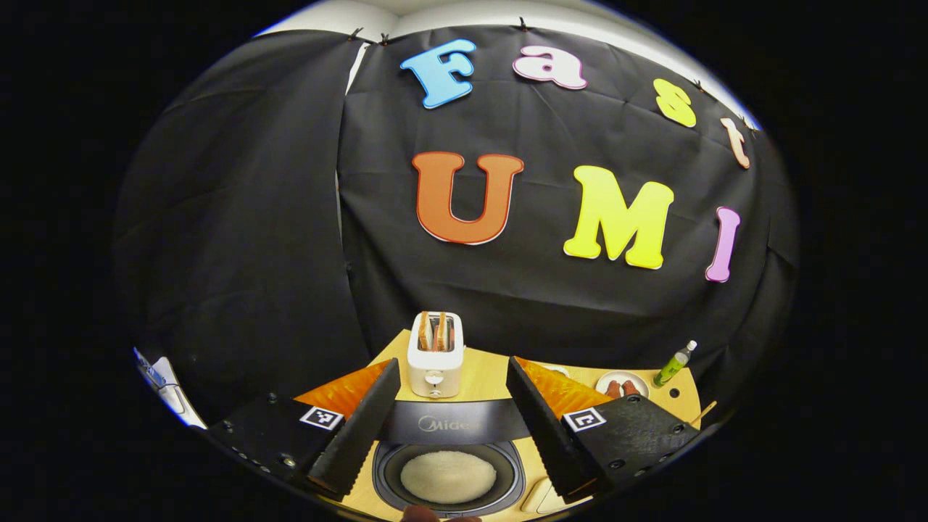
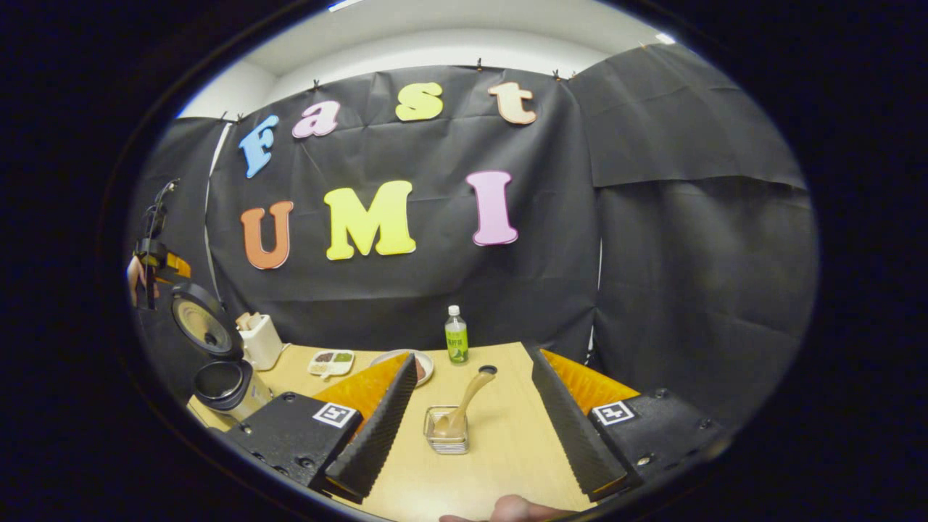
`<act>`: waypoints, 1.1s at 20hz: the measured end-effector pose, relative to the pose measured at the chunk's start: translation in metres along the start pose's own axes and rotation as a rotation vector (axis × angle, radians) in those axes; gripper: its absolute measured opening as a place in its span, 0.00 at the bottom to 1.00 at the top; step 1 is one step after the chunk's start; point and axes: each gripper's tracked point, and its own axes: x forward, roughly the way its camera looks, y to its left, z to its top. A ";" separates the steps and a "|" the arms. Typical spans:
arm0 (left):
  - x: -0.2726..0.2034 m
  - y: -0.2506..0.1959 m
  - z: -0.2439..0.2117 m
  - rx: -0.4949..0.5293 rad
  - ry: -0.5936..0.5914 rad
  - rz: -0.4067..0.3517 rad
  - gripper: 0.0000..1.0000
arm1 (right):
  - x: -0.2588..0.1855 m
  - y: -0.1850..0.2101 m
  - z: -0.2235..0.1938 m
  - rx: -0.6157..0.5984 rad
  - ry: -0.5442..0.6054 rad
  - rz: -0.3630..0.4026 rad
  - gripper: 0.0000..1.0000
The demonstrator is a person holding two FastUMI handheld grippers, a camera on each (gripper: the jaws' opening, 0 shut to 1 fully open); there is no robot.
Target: Close the left gripper, press the button to open the rice cooker; take a wooden spoon from the chopstick holder with the right hand, scoop a spoonful of rice and pour it into the rice cooker, then put the wooden spoon back into the chopstick holder.
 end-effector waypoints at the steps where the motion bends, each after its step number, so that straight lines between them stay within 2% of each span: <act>1: 0.002 -0.001 -0.004 0.009 0.018 -0.001 0.95 | -0.001 0.000 -0.001 0.008 0.002 -0.002 0.94; 4: 0.000 -0.001 -0.010 0.025 0.044 -0.005 0.96 | -0.003 0.003 -0.004 0.020 0.009 0.004 0.94; 5: -0.004 -0.002 -0.014 0.019 0.053 -0.013 0.96 | -0.005 0.006 -0.004 0.017 0.008 0.009 1.00; 6: -0.009 -0.002 -0.018 0.013 0.063 -0.021 0.96 | -0.006 0.009 -0.004 0.011 0.006 0.016 0.94; 9: -0.027 -0.006 -0.038 0.010 0.100 -0.037 0.97 | -0.011 0.023 -0.003 -0.006 0.005 0.049 0.94; 10: -0.033 -0.008 -0.045 0.013 0.114 -0.041 0.97 | -0.011 0.029 -0.004 -0.010 0.007 0.062 1.00; 11: -0.039 -0.009 -0.053 0.015 0.127 -0.044 0.96 | -0.012 0.035 -0.002 -0.012 0.003 0.075 0.94; 12: -0.046 -0.009 -0.065 0.015 0.144 -0.046 0.96 | -0.012 0.040 -0.001 -0.016 -0.001 0.085 1.00; 13: -0.052 -0.010 -0.075 0.009 0.160 -0.049 0.96 | -0.013 0.046 0.000 -0.019 -0.004 0.096 1.00; 14: -0.058 -0.012 -0.085 0.001 0.180 -0.053 0.96 | -0.013 0.051 -0.001 -0.022 -0.004 0.108 0.94; 16: -0.067 -0.015 -0.108 -0.002 0.220 -0.068 0.96 | -0.015 0.061 -0.001 -0.026 -0.002 0.130 0.94; 17: -0.072 -0.016 -0.117 0.001 0.236 -0.074 0.97 | -0.015 0.065 -0.002 -0.030 -0.001 0.140 1.00; 19: -0.078 -0.014 -0.128 -0.014 0.259 -0.077 0.97 | -0.016 0.071 -0.004 -0.033 0.002 0.153 1.00; 20: -0.080 -0.016 -0.134 -0.021 0.271 -0.077 0.97 | -0.017 0.075 -0.006 -0.033 0.007 0.161 0.94; 21: -0.081 -0.016 -0.139 -0.023 0.280 -0.079 0.97 | -0.017 0.078 -0.008 -0.033 0.011 0.164 1.00; 22: -0.083 -0.015 -0.145 -0.027 0.289 -0.080 0.97 | -0.018 0.080 -0.011 -0.034 0.017 0.169 0.94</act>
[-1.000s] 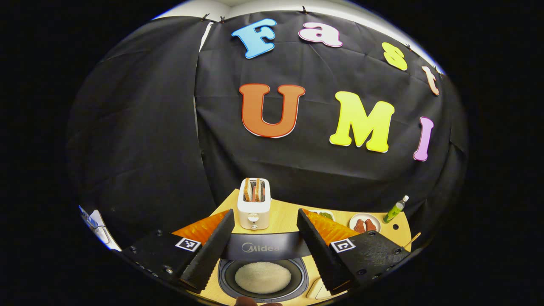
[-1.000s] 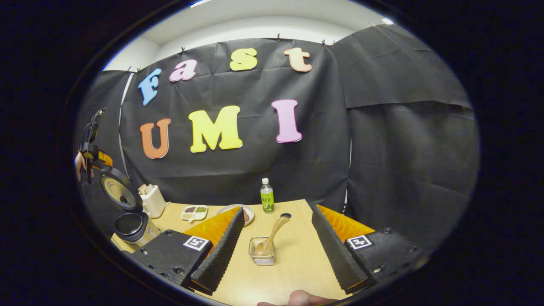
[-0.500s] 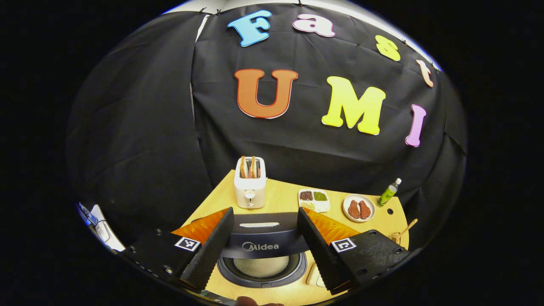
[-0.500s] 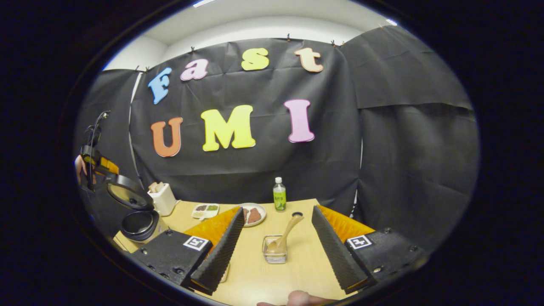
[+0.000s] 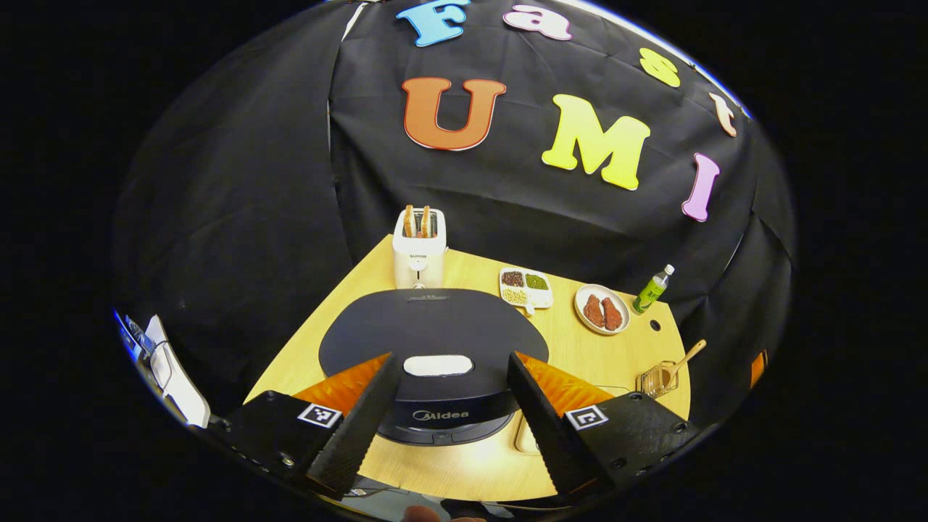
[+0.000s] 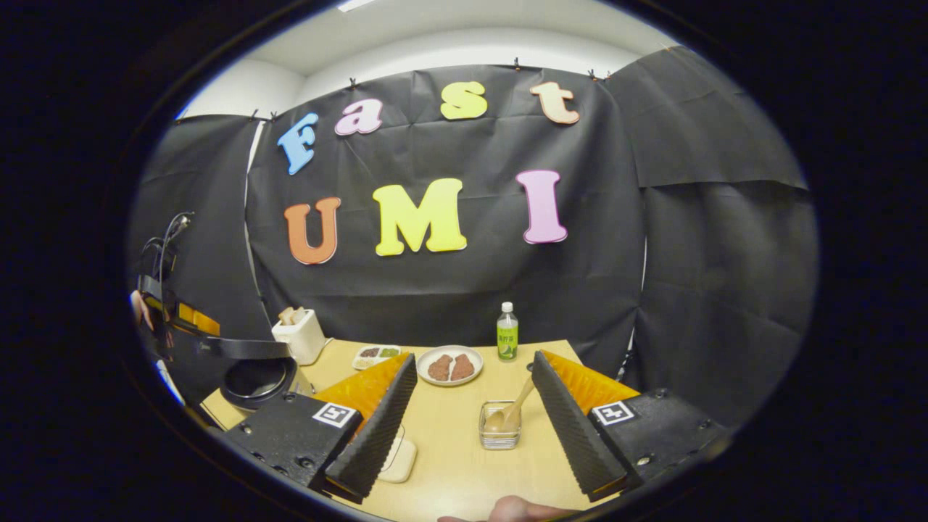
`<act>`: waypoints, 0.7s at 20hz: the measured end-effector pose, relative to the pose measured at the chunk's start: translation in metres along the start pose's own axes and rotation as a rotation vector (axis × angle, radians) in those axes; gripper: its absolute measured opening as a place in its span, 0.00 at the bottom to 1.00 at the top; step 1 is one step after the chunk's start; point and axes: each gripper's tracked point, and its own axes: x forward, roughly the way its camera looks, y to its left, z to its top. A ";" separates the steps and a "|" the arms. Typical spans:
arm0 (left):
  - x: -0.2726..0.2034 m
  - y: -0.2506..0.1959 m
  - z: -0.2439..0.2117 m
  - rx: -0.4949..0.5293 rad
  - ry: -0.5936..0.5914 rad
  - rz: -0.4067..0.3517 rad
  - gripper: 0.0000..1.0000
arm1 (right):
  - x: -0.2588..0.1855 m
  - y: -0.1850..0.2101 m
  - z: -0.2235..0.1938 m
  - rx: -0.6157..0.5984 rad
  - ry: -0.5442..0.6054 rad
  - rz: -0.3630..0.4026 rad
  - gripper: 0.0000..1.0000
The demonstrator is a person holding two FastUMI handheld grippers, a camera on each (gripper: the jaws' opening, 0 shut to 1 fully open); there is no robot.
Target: Close the left gripper, press the button to open the rice cooker; take a wooden spoon from the chopstick holder with the right hand, scoop a spoonful of rice and pour it into the rice cooker, then put the wooden spoon back into the chopstick holder.
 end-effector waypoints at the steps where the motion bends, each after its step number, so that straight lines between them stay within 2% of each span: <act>1: 0.000 0.000 -0.005 -0.004 0.010 0.000 0.97 | 0.000 0.001 -0.002 -0.002 0.006 0.002 0.94; 4: 0.004 0.000 -0.022 -0.002 0.041 -0.001 0.97 | -0.003 0.003 -0.010 -0.005 0.023 0.007 0.94; 5: 0.006 0.001 -0.029 -0.003 0.053 0.000 0.97 | -0.004 0.003 -0.010 -0.008 0.029 0.007 1.00; 6: 0.008 0.002 -0.037 -0.007 0.068 0.000 0.97 | -0.004 0.002 -0.010 -0.011 0.029 0.006 0.94; 14: 0.018 0.008 -0.078 -0.067 0.155 -0.008 0.97 | -0.004 0.004 -0.004 -0.017 0.022 0.006 0.94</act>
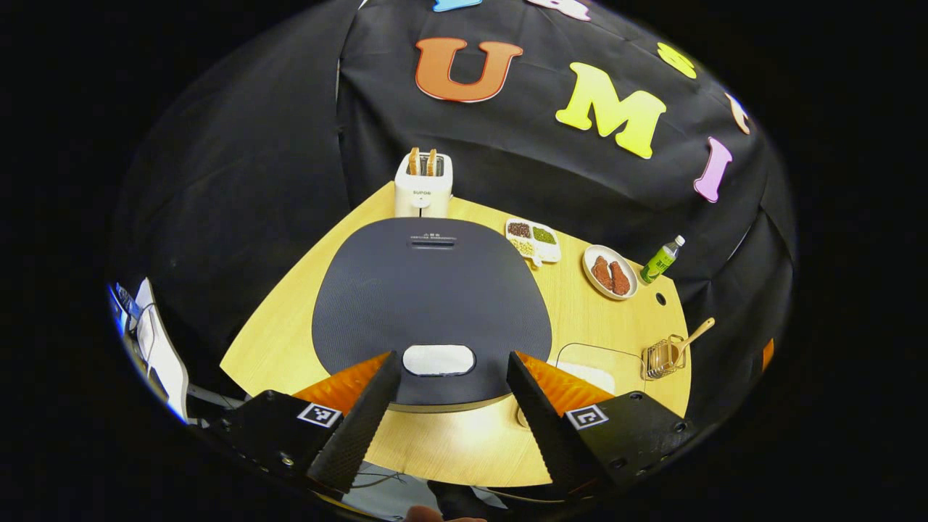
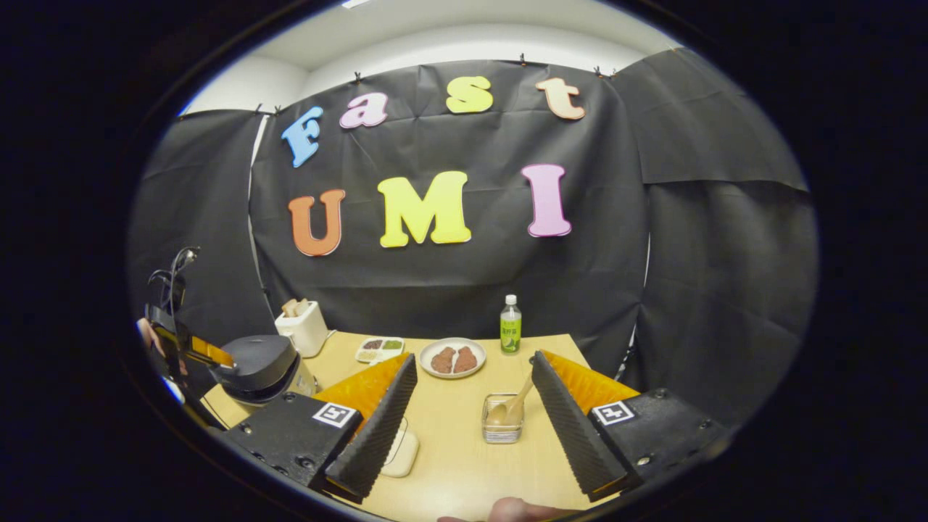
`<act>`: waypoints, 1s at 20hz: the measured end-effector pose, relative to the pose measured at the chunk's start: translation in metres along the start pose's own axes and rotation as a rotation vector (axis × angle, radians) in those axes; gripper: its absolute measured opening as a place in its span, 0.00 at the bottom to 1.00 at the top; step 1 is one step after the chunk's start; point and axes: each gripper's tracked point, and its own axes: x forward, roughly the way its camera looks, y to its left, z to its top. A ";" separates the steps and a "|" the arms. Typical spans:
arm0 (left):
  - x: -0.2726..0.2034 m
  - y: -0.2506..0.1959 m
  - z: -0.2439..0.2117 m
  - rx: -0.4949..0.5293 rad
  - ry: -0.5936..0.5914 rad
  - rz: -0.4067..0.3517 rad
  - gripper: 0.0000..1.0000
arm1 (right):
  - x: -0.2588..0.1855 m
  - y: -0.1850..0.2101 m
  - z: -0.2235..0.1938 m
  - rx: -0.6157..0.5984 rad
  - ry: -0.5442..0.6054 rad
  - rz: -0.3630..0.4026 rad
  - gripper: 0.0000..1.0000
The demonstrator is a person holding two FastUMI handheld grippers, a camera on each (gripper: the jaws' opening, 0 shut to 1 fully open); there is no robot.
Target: Close the left gripper, press the button to open the rice cooker; take a wooden spoon from the chopstick holder with the right hand, scoop a spoonful of rice and pour it into the rice cooker, then put the wooden spoon back into the chopstick holder.
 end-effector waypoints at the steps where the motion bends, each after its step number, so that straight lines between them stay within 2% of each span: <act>1: 0.002 0.000 -0.004 -0.005 0.009 -0.001 0.97 | 0.001 0.002 0.000 -0.004 -0.001 0.002 0.94; 7: 0.016 0.001 -0.013 -0.006 0.032 0.014 0.96 | 0.007 0.005 0.005 -0.002 -0.007 0.003 0.94; 8: 0.015 0.001 -0.015 -0.002 0.034 0.012 0.95 | 0.008 0.006 0.006 0.000 -0.012 0.003 1.00; 9: 0.014 0.002 -0.016 -0.003 0.036 0.010 0.95 | 0.010 0.007 0.007 0.001 -0.014 0.005 0.94; 11: 0.015 0.002 -0.021 0.010 0.033 0.001 0.96 | 0.015 0.009 0.007 0.003 -0.019 0.013 0.94; 12: 0.016 0.004 -0.027 0.018 0.040 0.001 0.96 | 0.017 0.010 0.007 0.006 -0.019 0.018 1.00; 13: 0.017 0.005 -0.028 0.029 0.030 0.008 0.97 | 0.020 0.010 0.006 0.012 -0.016 0.023 0.94; 14: 0.020 0.003 -0.028 0.042 0.020 0.018 0.95 | 0.025 0.010 0.004 0.016 -0.009 0.029 1.00; 15: 0.023 0.002 -0.028 0.054 0.018 0.036 0.93 | 0.029 0.010 0.004 0.017 -0.006 0.036 1.00; 16: 0.025 0.003 -0.028 0.066 0.014 0.056 0.92 | 0.035 0.010 0.005 0.017 -0.003 0.046 0.94; 17: 0.025 0.003 -0.028 0.076 0.015 0.076 0.92 | 0.039 0.011 0.006 0.015 -0.002 0.057 1.00; 18: 0.025 0.003 -0.028 0.084 0.016 0.091 0.92 | 0.045 0.012 0.008 0.014 -0.003 0.065 1.00; 20: 0.026 0.002 -0.026 0.108 0.007 0.105 0.92 | 0.054 0.013 0.010 0.007 -0.005 0.086 0.94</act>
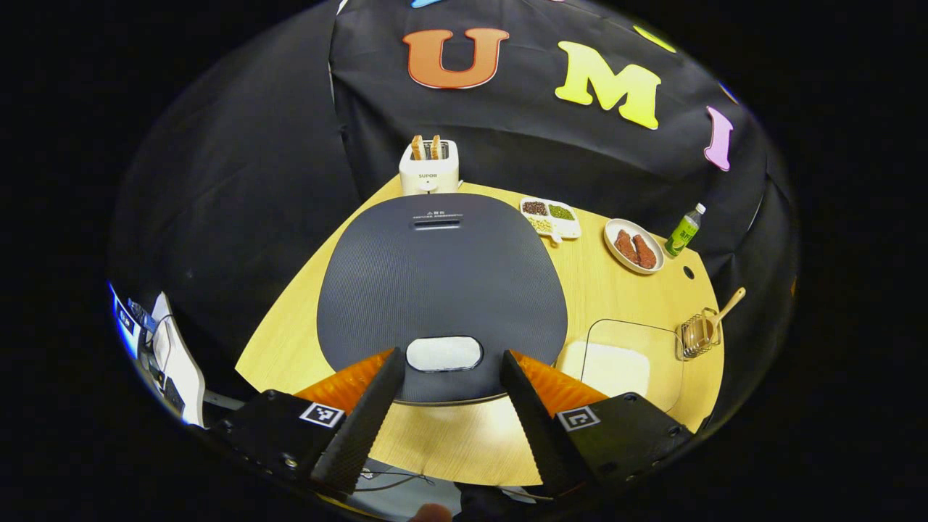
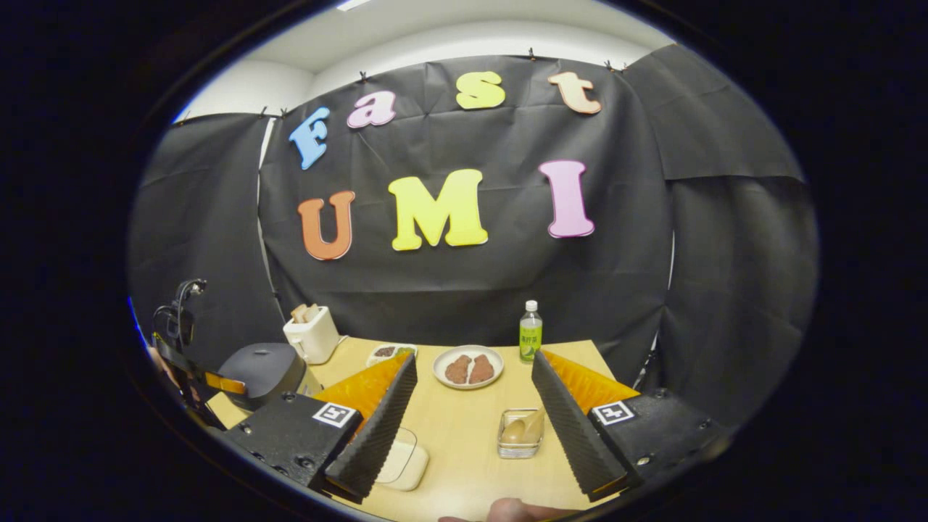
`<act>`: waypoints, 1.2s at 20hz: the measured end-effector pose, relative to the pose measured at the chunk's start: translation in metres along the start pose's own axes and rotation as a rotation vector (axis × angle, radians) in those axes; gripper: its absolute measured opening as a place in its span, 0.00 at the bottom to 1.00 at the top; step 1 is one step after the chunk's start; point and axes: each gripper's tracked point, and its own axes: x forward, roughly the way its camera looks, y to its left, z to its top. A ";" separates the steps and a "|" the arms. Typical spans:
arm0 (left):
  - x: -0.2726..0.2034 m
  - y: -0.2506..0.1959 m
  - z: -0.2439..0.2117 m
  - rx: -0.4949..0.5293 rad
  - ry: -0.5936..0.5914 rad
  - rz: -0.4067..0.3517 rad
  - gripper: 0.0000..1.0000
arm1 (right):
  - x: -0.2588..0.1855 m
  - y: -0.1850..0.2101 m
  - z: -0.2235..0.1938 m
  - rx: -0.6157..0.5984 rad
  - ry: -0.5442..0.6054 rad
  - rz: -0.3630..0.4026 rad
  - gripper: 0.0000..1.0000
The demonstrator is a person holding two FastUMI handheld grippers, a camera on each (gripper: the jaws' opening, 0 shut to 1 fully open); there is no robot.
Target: Close the left gripper, press the button to open the rice cooker; take a wooden spoon from the chopstick holder with the right hand, scoop a spoonful of rice and pour it into the rice cooker, then put the wooden spoon back into the chopstick holder.
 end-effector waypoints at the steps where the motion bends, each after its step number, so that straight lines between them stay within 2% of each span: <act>1: -0.002 0.001 -0.001 0.008 0.000 0.005 0.91 | 0.005 -0.001 0.001 -0.001 -0.004 0.010 0.94; 2: -0.003 0.002 0.000 0.004 -0.004 0.012 1.00 | 0.010 -0.001 0.001 0.002 -0.006 0.023 0.94; 3: -0.004 0.002 -0.001 -0.002 0.003 0.018 0.96 | 0.014 -0.001 0.000 0.001 -0.004 0.034 1.00; 4: -0.009 0.003 -0.002 -0.006 0.008 0.019 0.97 | 0.016 -0.002 0.000 -0.007 0.001 0.038 1.00; 5: -0.018 0.002 0.002 -0.002 -0.009 0.016 1.00 | 0.015 -0.003 0.003 -0.014 0.001 0.040 0.94; 6: -0.027 0.000 0.008 0.005 -0.043 0.006 0.97 | 0.011 -0.002 0.010 -0.019 -0.014 0.041 0.94; 7: -0.038 -0.002 0.016 0.015 -0.087 -0.007 0.96 | 0.005 -0.002 0.019 -0.027 -0.035 0.032 1.00; 8: -0.048 -0.002 0.024 0.025 -0.137 -0.023 0.95 | -0.003 -0.002 0.024 -0.038 -0.054 0.021 0.94; 9: -0.058 -0.003 0.031 0.030 -0.186 -0.040 0.95 | -0.012 0.000 0.028 -0.047 -0.070 0.008 1.00; 10: -0.067 -0.003 0.036 0.037 -0.235 -0.054 0.95 | -0.023 0.006 0.030 -0.047 -0.082 -0.004 1.00; 11: -0.078 0.000 0.038 0.045 -0.278 -0.067 0.95 | -0.035 0.012 0.031 -0.042 -0.090 -0.014 0.94; 15: -0.137 -0.002 0.034 0.092 -0.432 -0.132 0.95 | -0.089 0.036 0.033 -0.053 -0.123 -0.078 0.93; 16: -0.152 -0.004 0.032 0.099 -0.473 -0.152 0.95 | -0.105 0.044 0.034 -0.054 -0.136 -0.086 1.00; 21: -0.226 -0.026 0.015 0.112 -0.652 -0.284 0.94 | -0.176 0.082 0.019 -0.036 -0.153 -0.087 1.00; 22: -0.238 -0.032 0.011 0.120 -0.681 -0.304 0.94 | -0.188 0.087 0.013 -0.040 -0.150 -0.085 0.94; 23: -0.250 -0.037 0.006 0.123 -0.709 -0.320 0.94 | -0.200 0.092 0.009 -0.043 -0.147 -0.087 1.00; 24: -0.261 -0.042 0.000 0.129 -0.733 -0.336 0.94 | -0.212 0.095 0.005 -0.044 -0.145 -0.089 1.00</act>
